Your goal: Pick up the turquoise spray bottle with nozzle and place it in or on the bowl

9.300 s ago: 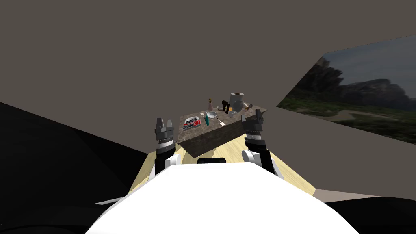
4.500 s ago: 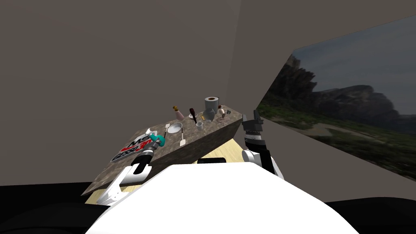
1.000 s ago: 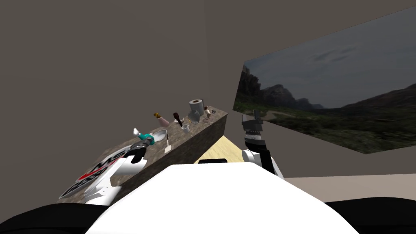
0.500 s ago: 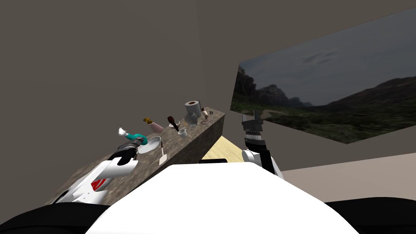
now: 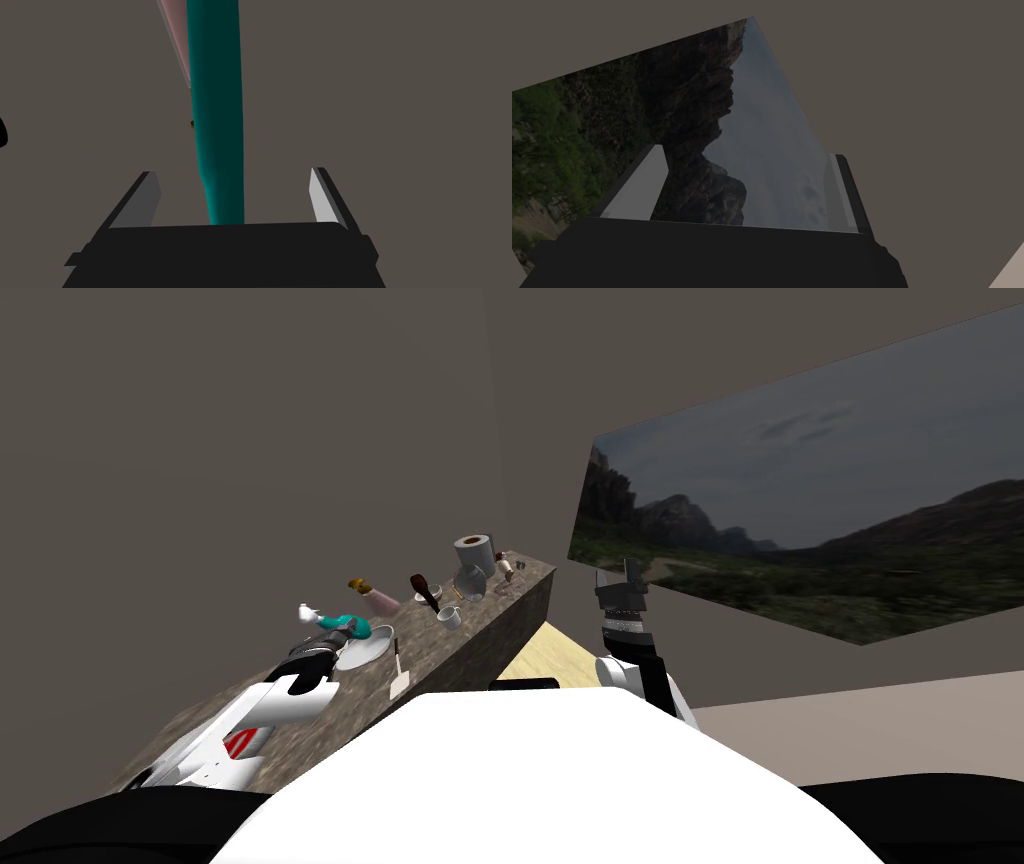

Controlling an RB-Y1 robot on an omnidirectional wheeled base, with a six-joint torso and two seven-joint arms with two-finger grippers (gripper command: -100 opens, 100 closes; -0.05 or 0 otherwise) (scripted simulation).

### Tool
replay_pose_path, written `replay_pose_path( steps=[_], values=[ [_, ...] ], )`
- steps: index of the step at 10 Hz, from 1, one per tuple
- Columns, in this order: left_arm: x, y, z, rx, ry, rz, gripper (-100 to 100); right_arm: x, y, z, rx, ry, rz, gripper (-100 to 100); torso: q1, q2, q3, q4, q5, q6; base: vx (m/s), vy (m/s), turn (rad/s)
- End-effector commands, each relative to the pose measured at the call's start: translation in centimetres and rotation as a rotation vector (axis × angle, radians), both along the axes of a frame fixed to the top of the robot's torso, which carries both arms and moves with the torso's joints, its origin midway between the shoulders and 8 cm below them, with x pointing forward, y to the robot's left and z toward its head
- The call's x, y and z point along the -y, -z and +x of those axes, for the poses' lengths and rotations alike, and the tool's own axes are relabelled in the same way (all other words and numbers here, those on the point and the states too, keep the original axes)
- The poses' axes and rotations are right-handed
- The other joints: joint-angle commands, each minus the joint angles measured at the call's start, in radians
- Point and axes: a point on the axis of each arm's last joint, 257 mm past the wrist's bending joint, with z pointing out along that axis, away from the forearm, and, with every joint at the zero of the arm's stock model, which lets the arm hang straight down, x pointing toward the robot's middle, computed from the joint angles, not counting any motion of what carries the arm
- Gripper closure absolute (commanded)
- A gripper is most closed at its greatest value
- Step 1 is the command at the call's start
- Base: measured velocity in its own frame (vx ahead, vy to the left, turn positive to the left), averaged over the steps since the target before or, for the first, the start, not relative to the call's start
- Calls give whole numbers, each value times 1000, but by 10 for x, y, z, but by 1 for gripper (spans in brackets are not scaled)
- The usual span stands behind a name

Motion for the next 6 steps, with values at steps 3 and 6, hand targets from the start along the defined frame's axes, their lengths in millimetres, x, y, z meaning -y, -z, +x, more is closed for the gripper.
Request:
replay_pose_path(
  steps=[3, 6],
  values=[
    [-9, -17, -6, 4, -18, 7, -100, 0, 0, 0, 0, 0, 0, 0, 0, 0, 0, 0, 0, 0, -5, -4, -39],
    [-21, -49, -14, 11, -46, 20, -100, 0, 0, 0, 0, 0, 0, 0, -2, 3, 2, 1, -1, 0, -45, -20, -91]
  ],
)
